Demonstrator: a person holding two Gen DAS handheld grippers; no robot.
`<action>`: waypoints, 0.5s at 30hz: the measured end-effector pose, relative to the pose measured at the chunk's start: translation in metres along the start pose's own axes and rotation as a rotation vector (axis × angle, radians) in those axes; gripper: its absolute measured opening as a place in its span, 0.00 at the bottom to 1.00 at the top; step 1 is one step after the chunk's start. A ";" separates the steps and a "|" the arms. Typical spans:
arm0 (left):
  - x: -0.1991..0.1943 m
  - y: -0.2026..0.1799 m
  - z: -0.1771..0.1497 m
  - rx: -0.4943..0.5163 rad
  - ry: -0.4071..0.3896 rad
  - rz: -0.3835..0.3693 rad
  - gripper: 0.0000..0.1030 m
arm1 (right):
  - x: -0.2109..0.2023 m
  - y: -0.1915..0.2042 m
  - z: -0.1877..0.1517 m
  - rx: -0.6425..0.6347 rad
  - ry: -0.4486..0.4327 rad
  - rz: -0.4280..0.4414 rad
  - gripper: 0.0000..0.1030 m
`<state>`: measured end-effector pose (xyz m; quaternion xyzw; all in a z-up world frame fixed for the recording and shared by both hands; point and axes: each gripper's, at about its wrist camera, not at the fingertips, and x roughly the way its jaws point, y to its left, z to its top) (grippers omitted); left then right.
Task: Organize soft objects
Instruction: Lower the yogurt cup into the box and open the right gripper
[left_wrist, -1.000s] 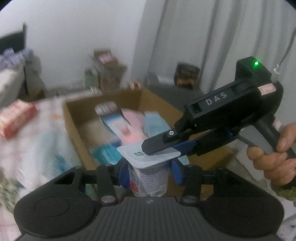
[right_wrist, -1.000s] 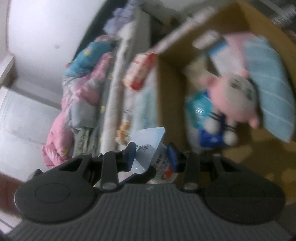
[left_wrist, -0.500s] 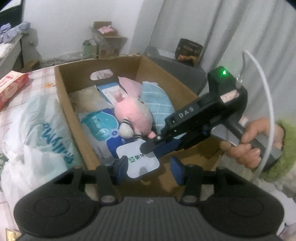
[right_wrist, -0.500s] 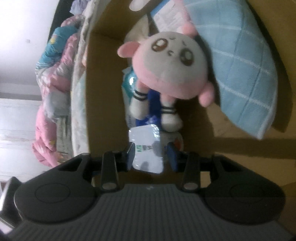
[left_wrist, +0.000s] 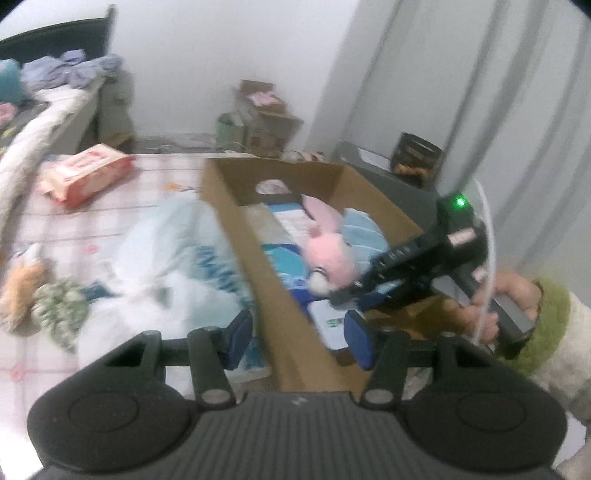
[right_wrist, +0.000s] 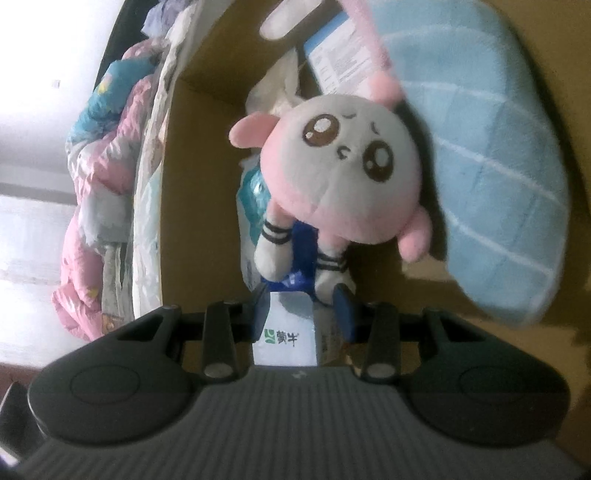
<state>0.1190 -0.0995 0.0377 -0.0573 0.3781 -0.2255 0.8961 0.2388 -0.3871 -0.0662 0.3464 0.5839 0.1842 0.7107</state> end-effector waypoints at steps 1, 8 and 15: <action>-0.004 0.006 -0.003 -0.012 -0.013 0.019 0.54 | 0.001 0.001 -0.001 -0.012 0.008 -0.004 0.30; -0.022 0.043 -0.018 -0.098 -0.026 0.089 0.54 | 0.010 0.009 -0.017 -0.067 0.080 0.009 0.25; -0.037 0.070 -0.031 -0.146 -0.052 0.144 0.56 | 0.020 0.024 -0.031 -0.089 0.130 -0.002 0.25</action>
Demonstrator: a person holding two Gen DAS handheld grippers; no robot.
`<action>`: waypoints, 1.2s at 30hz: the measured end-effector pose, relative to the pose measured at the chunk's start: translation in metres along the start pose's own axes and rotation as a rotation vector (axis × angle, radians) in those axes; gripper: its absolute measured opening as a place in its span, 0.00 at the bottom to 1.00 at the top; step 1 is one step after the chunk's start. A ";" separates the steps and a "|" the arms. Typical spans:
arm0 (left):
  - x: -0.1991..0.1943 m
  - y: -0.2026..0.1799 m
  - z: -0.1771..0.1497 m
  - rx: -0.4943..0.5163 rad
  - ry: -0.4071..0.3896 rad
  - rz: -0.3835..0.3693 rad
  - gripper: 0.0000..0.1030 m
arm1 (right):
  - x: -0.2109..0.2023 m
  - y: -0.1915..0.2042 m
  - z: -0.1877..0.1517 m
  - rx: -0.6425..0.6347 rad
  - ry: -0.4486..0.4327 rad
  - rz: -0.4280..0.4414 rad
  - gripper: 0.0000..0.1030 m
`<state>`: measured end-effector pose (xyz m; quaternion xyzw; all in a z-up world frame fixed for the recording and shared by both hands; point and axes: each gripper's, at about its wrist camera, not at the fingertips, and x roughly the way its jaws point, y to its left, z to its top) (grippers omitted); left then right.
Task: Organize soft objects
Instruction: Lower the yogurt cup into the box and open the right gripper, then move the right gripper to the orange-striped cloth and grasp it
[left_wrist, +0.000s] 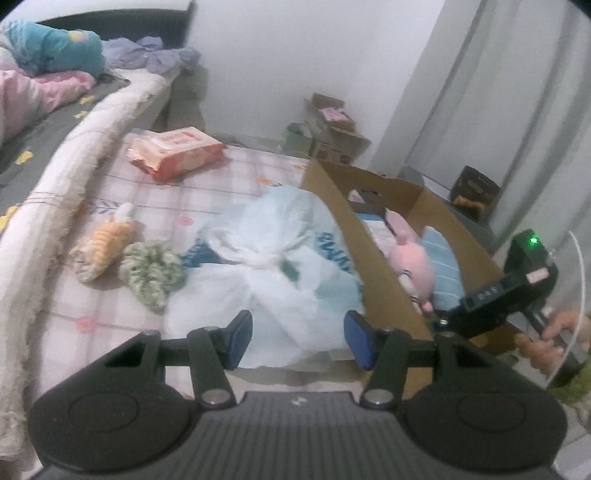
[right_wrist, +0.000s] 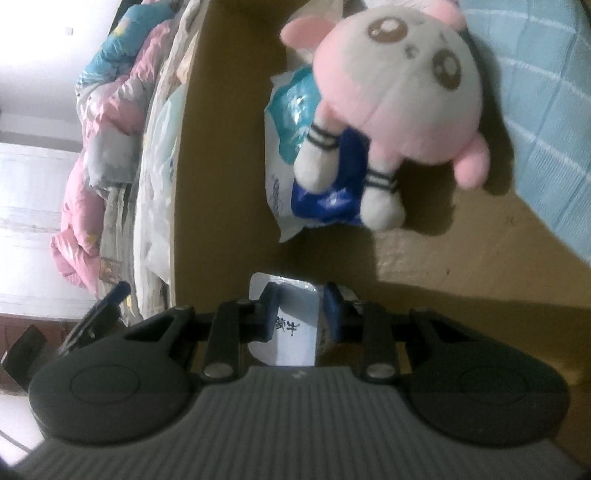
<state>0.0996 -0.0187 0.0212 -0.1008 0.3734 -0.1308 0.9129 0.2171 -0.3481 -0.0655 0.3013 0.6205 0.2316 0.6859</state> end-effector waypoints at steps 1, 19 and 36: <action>-0.002 0.002 -0.002 -0.001 -0.006 0.012 0.57 | -0.002 0.001 0.000 -0.003 -0.002 -0.004 0.25; -0.020 0.049 -0.027 -0.015 -0.010 0.102 0.73 | -0.056 0.063 -0.042 -0.116 -0.312 -0.079 0.53; 0.030 0.108 0.050 0.102 -0.092 0.304 0.53 | 0.084 0.248 0.057 -0.337 -0.043 0.044 0.55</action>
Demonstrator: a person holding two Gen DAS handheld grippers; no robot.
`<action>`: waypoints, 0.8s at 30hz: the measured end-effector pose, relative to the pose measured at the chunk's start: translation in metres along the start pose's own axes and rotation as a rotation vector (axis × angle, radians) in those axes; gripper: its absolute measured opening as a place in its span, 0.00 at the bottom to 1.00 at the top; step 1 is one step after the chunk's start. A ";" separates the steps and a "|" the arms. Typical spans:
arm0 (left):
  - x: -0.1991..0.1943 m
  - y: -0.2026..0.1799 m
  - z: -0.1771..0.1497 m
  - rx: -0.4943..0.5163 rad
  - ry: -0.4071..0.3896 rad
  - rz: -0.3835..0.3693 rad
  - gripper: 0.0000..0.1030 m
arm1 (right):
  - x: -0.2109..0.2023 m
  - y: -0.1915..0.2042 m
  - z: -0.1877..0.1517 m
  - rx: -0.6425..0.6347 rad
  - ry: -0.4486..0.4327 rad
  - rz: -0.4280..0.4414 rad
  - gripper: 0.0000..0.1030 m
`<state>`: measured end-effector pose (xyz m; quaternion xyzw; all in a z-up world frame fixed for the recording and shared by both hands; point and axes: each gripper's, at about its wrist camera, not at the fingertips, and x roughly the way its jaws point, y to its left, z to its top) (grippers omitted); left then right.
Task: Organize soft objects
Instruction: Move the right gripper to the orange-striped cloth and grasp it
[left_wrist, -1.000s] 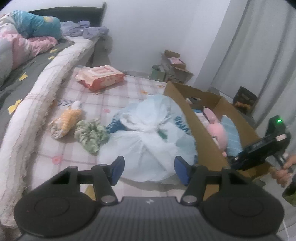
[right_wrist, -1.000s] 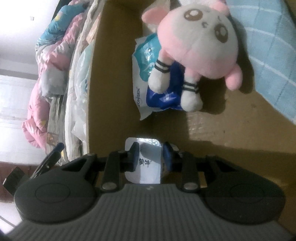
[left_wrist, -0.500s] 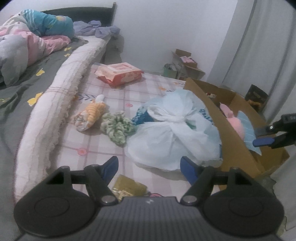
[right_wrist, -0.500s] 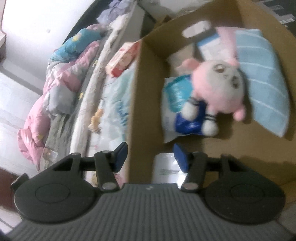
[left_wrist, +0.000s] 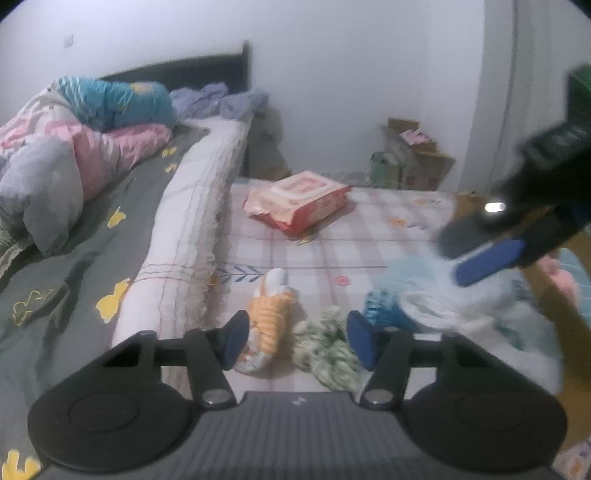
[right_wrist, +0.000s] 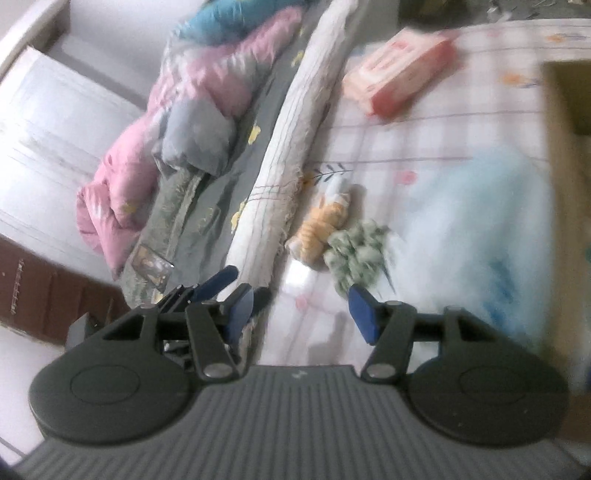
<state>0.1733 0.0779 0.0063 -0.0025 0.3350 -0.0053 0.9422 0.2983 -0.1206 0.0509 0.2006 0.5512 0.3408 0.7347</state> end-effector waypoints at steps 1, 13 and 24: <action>0.010 0.003 0.003 0.003 0.014 0.004 0.52 | 0.019 0.002 0.015 0.003 0.026 -0.005 0.55; 0.101 0.025 0.004 0.035 0.238 0.066 0.52 | 0.188 -0.030 0.104 0.146 0.179 -0.041 0.55; 0.114 0.025 -0.005 0.025 0.272 0.074 0.47 | 0.229 -0.042 0.106 0.177 0.224 -0.020 0.37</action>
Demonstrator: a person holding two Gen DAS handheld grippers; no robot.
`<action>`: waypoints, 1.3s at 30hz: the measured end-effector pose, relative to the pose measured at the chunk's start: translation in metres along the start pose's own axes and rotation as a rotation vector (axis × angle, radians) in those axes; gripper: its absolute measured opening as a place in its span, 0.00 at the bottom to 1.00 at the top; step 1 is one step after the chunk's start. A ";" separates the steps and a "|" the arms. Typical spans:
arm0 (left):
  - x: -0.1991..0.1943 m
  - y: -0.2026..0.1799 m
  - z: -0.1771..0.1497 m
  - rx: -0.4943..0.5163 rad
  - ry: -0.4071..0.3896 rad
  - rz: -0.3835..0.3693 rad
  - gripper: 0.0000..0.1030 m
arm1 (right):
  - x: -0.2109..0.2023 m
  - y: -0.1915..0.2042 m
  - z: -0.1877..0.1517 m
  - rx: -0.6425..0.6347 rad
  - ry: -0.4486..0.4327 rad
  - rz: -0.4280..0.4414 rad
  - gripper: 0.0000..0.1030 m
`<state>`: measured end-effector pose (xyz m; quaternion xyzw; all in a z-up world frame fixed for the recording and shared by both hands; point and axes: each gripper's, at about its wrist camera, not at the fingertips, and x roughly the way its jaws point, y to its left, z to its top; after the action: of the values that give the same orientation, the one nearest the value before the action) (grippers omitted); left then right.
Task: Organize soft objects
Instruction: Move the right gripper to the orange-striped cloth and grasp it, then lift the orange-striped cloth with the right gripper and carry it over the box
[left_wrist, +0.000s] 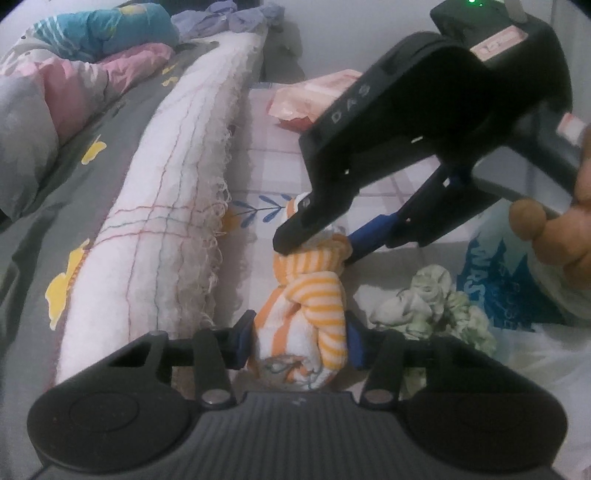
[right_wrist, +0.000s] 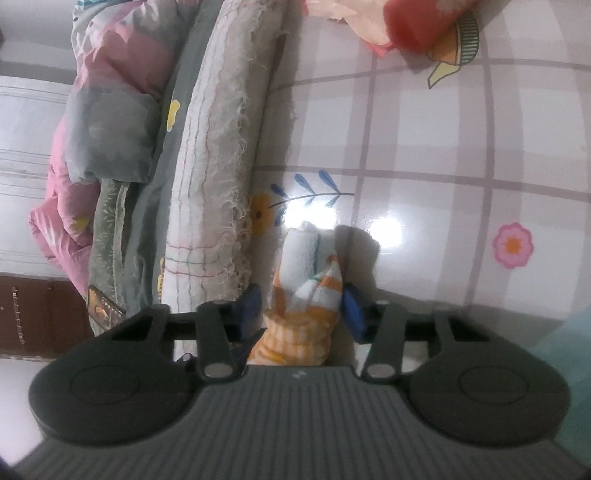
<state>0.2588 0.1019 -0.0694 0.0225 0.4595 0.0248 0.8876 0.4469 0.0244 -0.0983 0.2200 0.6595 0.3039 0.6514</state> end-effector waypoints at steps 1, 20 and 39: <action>-0.002 0.000 0.000 -0.007 -0.002 -0.003 0.46 | 0.000 0.000 -0.001 -0.001 -0.002 0.002 0.36; -0.125 -0.010 -0.012 -0.014 -0.207 0.022 0.46 | -0.079 0.063 -0.058 -0.110 -0.118 0.125 0.32; -0.195 -0.120 -0.065 0.062 -0.294 -0.179 0.46 | -0.219 0.003 -0.204 -0.117 -0.300 0.167 0.34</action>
<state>0.0957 -0.0292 0.0446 0.0121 0.3253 -0.0720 0.9428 0.2557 -0.1469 0.0558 0.2785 0.5156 0.3584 0.7267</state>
